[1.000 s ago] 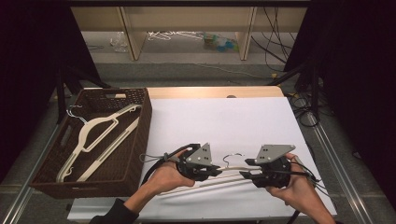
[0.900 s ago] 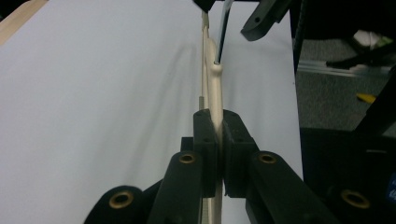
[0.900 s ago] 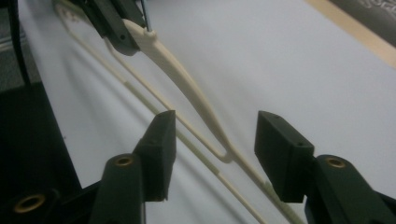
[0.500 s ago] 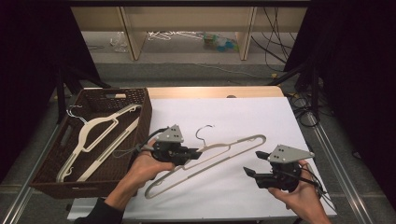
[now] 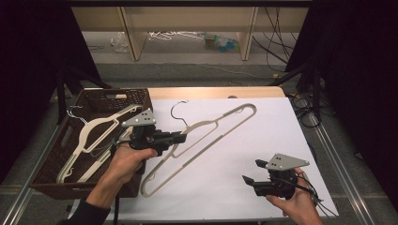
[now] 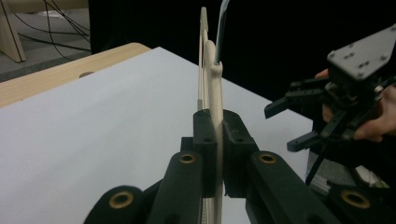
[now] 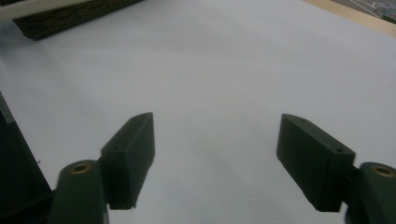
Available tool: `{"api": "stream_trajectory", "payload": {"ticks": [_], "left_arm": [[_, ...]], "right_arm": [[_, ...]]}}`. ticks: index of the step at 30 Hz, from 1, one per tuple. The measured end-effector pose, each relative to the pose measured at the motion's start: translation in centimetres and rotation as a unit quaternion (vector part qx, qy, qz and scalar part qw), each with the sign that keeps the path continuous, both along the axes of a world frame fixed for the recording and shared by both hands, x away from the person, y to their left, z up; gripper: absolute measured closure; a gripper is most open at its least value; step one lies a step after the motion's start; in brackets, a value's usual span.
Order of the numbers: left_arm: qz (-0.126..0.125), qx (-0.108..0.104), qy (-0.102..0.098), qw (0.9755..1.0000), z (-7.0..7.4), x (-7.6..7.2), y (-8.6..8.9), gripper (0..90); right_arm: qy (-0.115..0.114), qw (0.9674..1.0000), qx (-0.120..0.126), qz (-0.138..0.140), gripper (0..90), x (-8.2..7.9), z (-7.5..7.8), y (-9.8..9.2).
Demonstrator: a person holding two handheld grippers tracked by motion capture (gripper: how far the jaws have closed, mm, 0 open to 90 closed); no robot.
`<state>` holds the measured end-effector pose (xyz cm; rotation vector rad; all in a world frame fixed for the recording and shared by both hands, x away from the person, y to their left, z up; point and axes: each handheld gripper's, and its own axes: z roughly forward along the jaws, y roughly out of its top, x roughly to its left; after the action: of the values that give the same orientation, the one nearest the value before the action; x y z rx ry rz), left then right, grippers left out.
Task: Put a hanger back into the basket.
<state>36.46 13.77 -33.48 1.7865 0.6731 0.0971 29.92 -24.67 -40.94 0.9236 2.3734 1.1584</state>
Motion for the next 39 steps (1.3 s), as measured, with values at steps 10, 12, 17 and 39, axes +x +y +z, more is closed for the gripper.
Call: {"api": "stream_trajectory", "payload": {"ticks": [10,12,17,39], "left_arm": [[0.020,-0.033,-0.025,0.9989,4.2,-0.9,2.9,85.6],[0.033,-0.037,-0.029,0.9983,5.0,-0.9,4.0,85.6],[0.071,-0.044,-0.047,0.9954,7.2,-0.8,7.4,85.6],[0.220,0.037,-0.080,0.9714,3.7,1.3,21.3,85.6]], "right_arm": [[0.001,1.0000,-0.001,-0.004,24.9,0.0,-0.6,0.1],[0.002,1.0000,0.000,-0.006,25.0,-0.1,-0.6,0.1],[0.015,0.9999,-0.001,-0.004,25.1,-0.1,-0.8,0.2],[0.011,0.9999,-0.002,0.001,24.5,0.0,-1.0,0.3]]}}
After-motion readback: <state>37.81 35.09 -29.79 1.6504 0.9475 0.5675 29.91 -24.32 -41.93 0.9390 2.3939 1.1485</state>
